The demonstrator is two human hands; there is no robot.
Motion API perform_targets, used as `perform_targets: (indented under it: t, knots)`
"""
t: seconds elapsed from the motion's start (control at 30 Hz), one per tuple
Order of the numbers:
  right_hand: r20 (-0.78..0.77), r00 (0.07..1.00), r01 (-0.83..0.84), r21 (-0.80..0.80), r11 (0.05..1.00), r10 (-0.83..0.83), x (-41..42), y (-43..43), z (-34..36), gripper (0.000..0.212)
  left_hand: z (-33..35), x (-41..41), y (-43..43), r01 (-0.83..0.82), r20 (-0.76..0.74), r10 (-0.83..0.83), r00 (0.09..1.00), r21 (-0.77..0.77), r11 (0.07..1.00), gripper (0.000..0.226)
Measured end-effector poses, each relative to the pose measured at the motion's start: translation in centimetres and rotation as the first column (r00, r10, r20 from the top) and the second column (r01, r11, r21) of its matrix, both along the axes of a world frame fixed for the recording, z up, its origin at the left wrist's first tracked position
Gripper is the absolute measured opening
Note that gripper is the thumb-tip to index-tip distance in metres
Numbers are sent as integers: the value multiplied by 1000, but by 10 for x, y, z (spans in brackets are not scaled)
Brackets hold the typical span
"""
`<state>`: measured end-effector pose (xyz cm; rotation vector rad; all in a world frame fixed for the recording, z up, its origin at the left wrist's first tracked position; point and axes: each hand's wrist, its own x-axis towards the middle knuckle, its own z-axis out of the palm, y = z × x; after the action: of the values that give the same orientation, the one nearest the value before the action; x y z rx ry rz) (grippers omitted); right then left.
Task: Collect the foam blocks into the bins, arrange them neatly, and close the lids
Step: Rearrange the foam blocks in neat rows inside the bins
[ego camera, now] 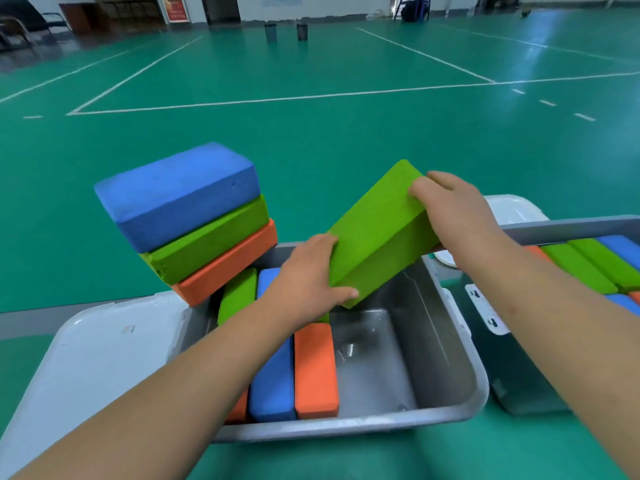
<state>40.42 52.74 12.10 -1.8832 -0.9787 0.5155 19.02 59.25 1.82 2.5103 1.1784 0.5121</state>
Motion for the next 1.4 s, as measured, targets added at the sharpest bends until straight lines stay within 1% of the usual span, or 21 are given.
perform_targets:
  t: [0.03, 0.1, 0.13, 0.17, 0.27, 0.4, 0.43, 0.53, 0.7, 0.73, 0.8, 0.87, 0.9, 0.93, 0.97, 1.0, 1.07, 1.13, 1.27, 1.33, 1.4]
  knots:
    - [106, 994, -10, -51, 999, 15, -1, -3, -3, 53, -13, -1, 1, 16, -146, -27, 989, -76, 997, 112]
    - [247, 967, -31, -151, 988, 68, -8, -6, -12, 49, -36, -9, -1, 27, -438, -123, 891, -219, 975, 130]
    - [277, 955, -46, -204, 978, 102, -14, -8, -17, 51, -45, -14, -3, 27, -536, -174, 826, -270, 962, 135]
    - [291, 946, -62, -266, 962, 141, -22, -9, -24, 56, -51, -20, -5, 28, -587, -214, 781, -309, 951, 138]
    - [304, 914, -114, -445, 888, 270, -46, -10, -54, 73, -60, -29, -8, 37, -600, -248, 760, -342, 939, 138]
    - [241, 886, -191, -589, 785, 396, -78, -17, -88, 78, -63, -29, -7, 40, -609, -230, 760, -309, 950, 138]
    - [244, 859, -198, -652, 732, 449, -85, -20, -93, 80, -65, -29, -6, 36, -604, -228, 764, -313, 949, 138]
    - [227, 716, -225, -820, 526, 660, -100, -26, -97, 85, -69, -33, -3, 36, -596, -231, 769, -321, 946, 138]
    - [176, 701, -220, -868, 445, 691, -99, -18, -108, 102, -67, -37, -3, 62, -582, -252, 773, -326, 943, 132]
    - [141, 707, -223, -886, 407, 693, -100, -18, -113, 109, -67, -38, -3, 66, -579, -255, 774, -327, 943, 131]
    - [56, 670, -228, -933, 277, 740, -104, -22, -116, 115, -69, -40, -2, 72, -570, -259, 780, -330, 941, 130]
    - [4, 580, -210, -965, 154, 815, -109, -28, -117, 106, -69, -42, 0, 80, -565, -268, 780, -335, 939, 129]
    - [-8, 498, -186, -978, 97, 867, -113, -29, -117, 92, -68, -43, 1, 89, -567, -275, 776, -333, 939, 127]
    - [8, 407, -154, -985, 77, 914, -116, -27, -118, 68, -67, -43, 2, 97, -572, -282, 771, -332, 938, 125]
    - [44, 330, -118, -989, 88, 943, -120, -24, -121, 39, -64, -44, 2, 104, -573, -286, 768, -329, 939, 122]
    - [84, 274, -73, -991, 108, 958, -124, -19, -125, 26, -63, -45, 2, 106, -574, -284, 768, -323, 940, 118]
    - [123, 240, -2, -992, 127, 963, -129, -10, -130, 34, -60, -45, 2, 102, -580, -265, 770, -297, 949, 100]
    - [159, 292, -13, -985, 171, 943, -128, 2, -132, 31, -55, -47, 3, 92, -580, -215, 785, -234, 968, 75]
    - [304, 413, -104, -921, 376, 858, -117, 18, -119, 27, -18, -52, 4, 78, -538, -72, 840, -12, 997, 37]
    - [315, 517, -176, -871, 459, 796, -112, 28, -114, 28, 6, -57, 4, 55, -454, 13, 891, 135, 989, 27]
    - [335, 623, -249, -771, 586, 707, -109, 40, -112, 30, 24, -67, 6, -11, -301, 87, 950, 246, 969, 22]
